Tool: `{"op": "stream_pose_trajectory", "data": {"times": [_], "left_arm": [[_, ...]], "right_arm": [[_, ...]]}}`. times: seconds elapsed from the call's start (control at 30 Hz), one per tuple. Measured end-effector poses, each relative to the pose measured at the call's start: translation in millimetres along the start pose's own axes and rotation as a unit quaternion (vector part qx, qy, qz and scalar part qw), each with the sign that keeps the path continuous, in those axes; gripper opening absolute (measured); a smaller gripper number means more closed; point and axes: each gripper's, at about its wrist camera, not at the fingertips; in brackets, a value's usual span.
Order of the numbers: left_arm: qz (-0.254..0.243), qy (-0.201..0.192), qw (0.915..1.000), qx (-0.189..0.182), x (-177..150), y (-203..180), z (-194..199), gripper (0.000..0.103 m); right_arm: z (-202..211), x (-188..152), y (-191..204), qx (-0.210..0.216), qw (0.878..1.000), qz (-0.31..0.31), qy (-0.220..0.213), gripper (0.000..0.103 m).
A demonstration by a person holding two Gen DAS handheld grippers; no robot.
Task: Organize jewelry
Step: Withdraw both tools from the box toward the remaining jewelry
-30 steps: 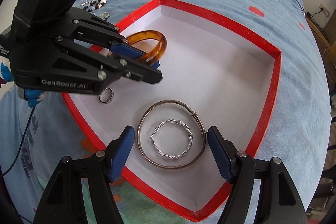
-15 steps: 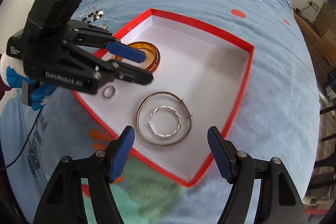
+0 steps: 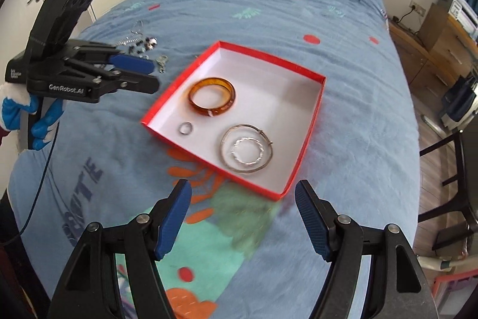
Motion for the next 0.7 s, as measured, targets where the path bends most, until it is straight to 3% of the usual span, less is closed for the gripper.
{"op": "stream_pose_trajectory", "data": {"times": [0.23,0.47,0.7], "left_arm": [[0.06,-0.035,0.9965,0.047,-66,47,71,0.051],[0.122,-0.065,0.9841,0.112,-144,105,141,0.051],[0.16,-0.097,0.9721,0.142,-211,139,191,0.051]], "right_arm": [[38,-10,41,0.001,0.999,-0.018,-0.05,0.071],[56,-18,90,0.009,0.995,-0.039,-0.091,0.071],[70,-18,135,0.017,0.991,-0.055,-0.123,0.07]]}}
Point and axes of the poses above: each gripper's, at about its wrist camera, not at the fingertips, and z roughly against the way its jaws point, y to its left, x to its top, and after that the axes turned 10 degrees about y, right-handed
